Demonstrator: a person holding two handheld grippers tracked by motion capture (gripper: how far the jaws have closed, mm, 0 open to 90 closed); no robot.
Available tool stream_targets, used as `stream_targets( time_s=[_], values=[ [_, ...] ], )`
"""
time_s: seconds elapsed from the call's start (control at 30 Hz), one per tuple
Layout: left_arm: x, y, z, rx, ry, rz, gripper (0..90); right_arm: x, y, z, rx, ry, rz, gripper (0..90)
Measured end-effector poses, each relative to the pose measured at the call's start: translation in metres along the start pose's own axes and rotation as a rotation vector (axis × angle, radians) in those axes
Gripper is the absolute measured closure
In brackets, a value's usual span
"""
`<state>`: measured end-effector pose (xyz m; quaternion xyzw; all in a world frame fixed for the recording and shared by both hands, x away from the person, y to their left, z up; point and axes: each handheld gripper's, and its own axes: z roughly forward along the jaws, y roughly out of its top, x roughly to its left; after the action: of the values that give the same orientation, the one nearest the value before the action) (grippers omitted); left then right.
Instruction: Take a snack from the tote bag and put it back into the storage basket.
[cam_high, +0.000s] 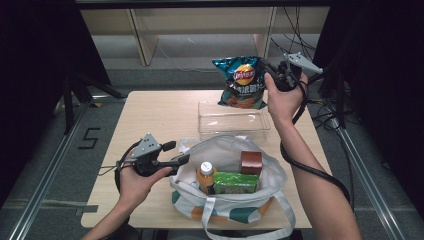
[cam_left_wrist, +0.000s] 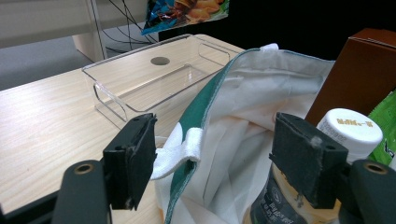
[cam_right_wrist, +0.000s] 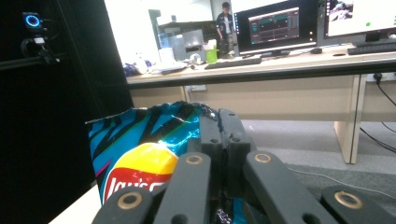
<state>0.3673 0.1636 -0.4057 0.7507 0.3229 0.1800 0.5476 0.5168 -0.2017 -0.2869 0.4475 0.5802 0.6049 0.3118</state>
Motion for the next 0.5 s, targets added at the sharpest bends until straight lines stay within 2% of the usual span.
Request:
stream_targets(
  time_s=[0.03,0.07,0.1,0.2,0.27,0.33,0.43,0.5],
  values=[
    [0.000,0.000,0.000,0.002,0.000,0.002,29.9,-0.001,-0.001,0.001,0.005,0.009,-0.008,90.0],
    [0.000,0.000,-0.001,0.003,0.002,0.003,29.9,0.000,-0.001,0.002,0.002,0.000,0.014,90.0],
    [0.001,0.000,-0.001,0.001,0.003,0.001,29.9,-0.002,-0.002,0.003,0.004,0.004,-0.007,90.0],
    [0.001,0.000,-0.001,0.000,0.001,0.005,29.9,-0.002,-0.002,0.005,0.012,0.006,-0.005,90.0],
    [0.001,0.000,-0.001,0.000,0.000,0.007,29.9,-0.001,-0.003,0.007,0.011,-0.004,0.014,90.0],
    [0.000,0.000,0.000,0.001,0.002,0.002,29.9,-0.002,-0.004,0.008,0.010,-0.001,0.000,90.0],
    [0.001,0.000,0.000,0.002,0.000,0.004,30.0,-0.002,-0.003,0.010,0.011,-0.010,0.019,90.0],
    [0.000,0.000,0.000,0.001,0.000,0.003,29.9,-0.004,-0.004,0.011,0.019,-0.004,0.009,90.0]
  ],
)
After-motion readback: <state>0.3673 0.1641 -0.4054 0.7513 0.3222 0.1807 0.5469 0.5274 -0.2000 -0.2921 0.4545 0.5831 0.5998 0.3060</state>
